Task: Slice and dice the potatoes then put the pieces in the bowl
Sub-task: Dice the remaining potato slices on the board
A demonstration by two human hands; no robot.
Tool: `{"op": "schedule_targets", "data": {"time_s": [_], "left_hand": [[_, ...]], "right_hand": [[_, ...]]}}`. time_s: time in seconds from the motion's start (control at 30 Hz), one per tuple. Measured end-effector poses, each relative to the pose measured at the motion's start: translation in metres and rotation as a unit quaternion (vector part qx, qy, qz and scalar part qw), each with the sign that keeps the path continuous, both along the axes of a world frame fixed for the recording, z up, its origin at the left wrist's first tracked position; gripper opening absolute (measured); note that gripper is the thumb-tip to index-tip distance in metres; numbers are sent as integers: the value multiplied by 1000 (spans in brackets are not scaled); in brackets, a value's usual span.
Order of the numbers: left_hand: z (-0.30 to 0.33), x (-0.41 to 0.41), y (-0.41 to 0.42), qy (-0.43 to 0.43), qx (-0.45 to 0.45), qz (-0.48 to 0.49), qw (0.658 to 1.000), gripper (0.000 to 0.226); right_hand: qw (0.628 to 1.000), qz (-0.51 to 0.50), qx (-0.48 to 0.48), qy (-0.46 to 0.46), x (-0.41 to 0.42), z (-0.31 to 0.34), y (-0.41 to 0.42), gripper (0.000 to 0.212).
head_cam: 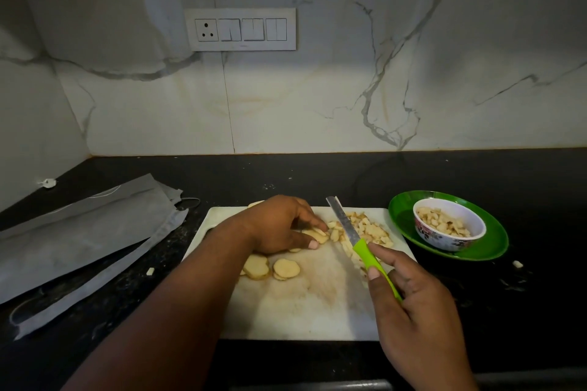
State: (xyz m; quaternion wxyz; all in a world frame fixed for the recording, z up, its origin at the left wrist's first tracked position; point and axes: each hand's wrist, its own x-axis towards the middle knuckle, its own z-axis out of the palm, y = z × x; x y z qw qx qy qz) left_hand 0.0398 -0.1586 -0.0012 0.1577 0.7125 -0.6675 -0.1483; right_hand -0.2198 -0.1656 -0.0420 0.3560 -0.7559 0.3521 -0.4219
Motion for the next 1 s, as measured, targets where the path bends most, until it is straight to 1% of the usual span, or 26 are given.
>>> {"op": "schedule_targets", "data": {"time_s": [0.2, 0.33, 0.43, 0.5, 0.67, 0.8, 0.9, 1.0], "left_hand": [[-2, -17, -7, 15, -26, 58, 998, 48], [-6, -24, -6, 9, -38, 91, 995, 54], [-5, -20, 4, 52, -48, 94, 993, 57], [-2, -12, 11, 82, -61, 107, 989, 48], [-2, -5, 12, 115, -68, 125, 983, 20], [-3, -12, 6, 130, -86, 122, 980, 14], [-2, -15, 5, 110, -100, 117, 982, 22], [-3, -16, 5, 74, -86, 90, 990, 48]], "right_hand": [[1000, 3, -6, 15, 0, 1, 0, 29], [1000, -6, -13, 17, 1, 1, 0, 32], [1000, -8, -9, 15, 1, 2, 1, 33], [1000, -9, -7, 16, 1, 2, 1, 33], [1000, -9, -8, 24, 1, 2, 2, 33], [1000, -4, -7, 22, 1, 3, 2, 32], [1000, -5, -8, 23, 1, 3, 2, 31], [1000, -6, -12, 24, 1, 2, 2, 31]]}}
